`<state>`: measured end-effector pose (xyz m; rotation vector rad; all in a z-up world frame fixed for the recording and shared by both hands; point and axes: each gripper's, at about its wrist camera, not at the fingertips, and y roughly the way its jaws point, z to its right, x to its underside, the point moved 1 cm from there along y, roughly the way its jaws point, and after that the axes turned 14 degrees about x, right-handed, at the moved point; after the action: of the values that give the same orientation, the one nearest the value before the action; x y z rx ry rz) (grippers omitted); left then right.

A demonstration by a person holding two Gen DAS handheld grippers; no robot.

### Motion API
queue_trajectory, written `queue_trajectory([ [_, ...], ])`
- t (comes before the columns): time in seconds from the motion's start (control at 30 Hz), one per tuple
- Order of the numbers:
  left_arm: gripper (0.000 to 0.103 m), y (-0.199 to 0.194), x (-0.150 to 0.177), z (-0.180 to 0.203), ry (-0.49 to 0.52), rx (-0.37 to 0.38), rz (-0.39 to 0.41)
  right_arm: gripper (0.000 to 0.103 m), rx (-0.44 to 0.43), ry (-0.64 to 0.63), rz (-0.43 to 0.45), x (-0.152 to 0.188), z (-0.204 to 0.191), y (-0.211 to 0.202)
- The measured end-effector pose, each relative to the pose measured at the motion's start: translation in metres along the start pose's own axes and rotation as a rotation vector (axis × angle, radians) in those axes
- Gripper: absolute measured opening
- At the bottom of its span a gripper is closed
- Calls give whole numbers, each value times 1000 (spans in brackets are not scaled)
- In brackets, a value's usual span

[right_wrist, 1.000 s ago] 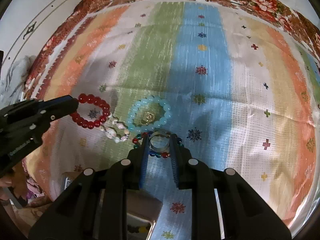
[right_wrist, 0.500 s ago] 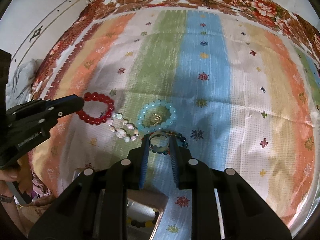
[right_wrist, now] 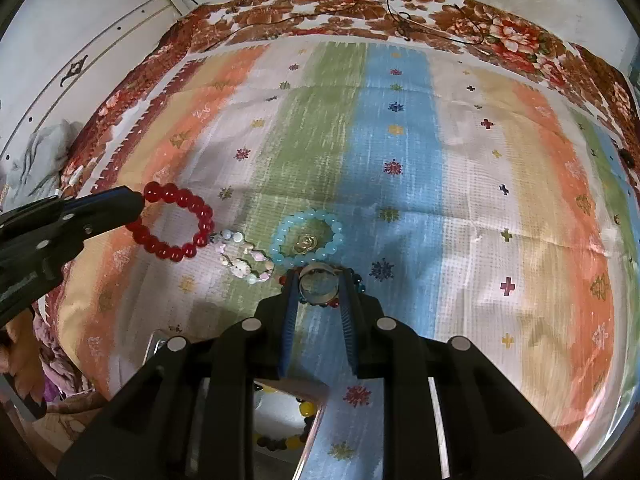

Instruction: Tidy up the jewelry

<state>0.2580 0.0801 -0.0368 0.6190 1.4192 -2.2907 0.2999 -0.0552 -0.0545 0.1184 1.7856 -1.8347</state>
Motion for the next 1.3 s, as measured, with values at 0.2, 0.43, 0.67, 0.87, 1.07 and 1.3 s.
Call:
queue_trajectory([
  [0.2, 13, -14, 5, 15, 19, 15, 28, 22, -10, 14, 47, 4, 0, -23],
  [0.43, 13, -30, 12, 30, 34, 24, 59, 22, 20, 2, 111, 16, -5, -46],
  [0.67, 13, -45, 28, 46, 53, 40, 83, 22, -12, 29, 125, 27, -1, -58],
  [0.87, 13, -53, 45, 57, 76, 41, 86, 22, -5, 34, 115, 40, -1, -64],
  [1.07, 13, -56, 64, 65, 83, 50, 78, 22, -21, 27, 114, 58, -5, -74],
  [1.3, 13, -57, 78, 70, 76, 54, 70, 22, -46, 21, 94, 76, -10, -78],
])
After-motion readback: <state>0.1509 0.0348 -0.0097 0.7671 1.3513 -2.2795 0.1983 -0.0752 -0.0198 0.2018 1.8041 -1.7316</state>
